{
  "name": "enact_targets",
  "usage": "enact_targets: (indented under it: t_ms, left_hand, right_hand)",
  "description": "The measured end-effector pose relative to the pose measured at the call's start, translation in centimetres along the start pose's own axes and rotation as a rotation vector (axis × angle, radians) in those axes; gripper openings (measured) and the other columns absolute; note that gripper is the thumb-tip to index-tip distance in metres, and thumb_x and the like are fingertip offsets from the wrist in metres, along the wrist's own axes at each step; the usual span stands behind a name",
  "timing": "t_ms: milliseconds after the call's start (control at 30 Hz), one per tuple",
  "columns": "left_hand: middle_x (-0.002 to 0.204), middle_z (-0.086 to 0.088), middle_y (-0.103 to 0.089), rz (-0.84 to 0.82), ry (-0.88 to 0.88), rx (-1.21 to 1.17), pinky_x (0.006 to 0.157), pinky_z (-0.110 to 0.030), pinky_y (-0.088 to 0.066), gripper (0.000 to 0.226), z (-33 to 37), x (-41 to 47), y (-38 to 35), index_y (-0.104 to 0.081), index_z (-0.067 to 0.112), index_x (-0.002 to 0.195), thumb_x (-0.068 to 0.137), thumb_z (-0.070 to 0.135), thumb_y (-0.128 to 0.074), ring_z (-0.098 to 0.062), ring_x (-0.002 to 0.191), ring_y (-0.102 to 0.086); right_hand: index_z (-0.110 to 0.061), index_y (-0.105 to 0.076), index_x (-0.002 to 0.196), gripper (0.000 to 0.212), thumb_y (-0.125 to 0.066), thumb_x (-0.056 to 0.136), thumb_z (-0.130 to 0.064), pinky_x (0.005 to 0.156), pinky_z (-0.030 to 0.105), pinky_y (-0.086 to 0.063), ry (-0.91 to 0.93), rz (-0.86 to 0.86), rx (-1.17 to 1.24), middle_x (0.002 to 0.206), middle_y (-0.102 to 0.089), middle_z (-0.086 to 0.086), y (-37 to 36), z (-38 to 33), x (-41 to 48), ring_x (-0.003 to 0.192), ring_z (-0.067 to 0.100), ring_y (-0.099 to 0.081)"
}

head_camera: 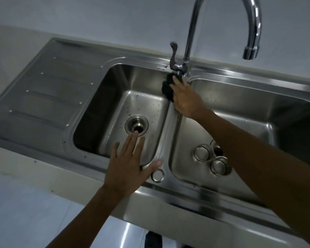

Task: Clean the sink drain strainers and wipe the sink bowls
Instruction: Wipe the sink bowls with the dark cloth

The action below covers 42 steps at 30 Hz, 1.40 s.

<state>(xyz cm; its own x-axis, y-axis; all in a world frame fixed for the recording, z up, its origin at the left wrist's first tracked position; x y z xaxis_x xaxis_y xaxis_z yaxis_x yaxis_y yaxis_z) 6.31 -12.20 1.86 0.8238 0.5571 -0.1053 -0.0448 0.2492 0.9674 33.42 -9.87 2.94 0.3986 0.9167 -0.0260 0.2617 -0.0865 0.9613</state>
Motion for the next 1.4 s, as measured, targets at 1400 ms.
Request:
enact_targets:
  t_ms: [1400]
  left_hand:
    - [0.172,-0.004,0.006,0.161,0.276,-0.018,0.127,-0.058,-0.006,0.087,-21.5,-3.1,6.3,-0.006,0.026,0.164,0.096,0.079,-0.016,-0.022,0.159,0.006]
  right_hand:
    - [-0.015,-0.023,0.16,0.064,-0.046,0.101,-0.01,0.116,0.044,-0.04,0.7,-0.308,0.109,0.171,-0.009,0.001,-8.7,-30.3,-10.8,0.158,0.025,-0.005]
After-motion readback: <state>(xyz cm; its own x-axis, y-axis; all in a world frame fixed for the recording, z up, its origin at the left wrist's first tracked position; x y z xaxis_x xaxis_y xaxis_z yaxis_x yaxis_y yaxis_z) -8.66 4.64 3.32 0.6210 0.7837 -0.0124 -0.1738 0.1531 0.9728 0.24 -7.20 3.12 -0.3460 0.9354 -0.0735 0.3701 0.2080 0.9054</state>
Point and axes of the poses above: each hand's wrist, its own x-axis towards the middle knuckle, its own y-axis out of the back of the hand, z = x × y, the point moved 10 cm from there along x, towards the middle knuckle
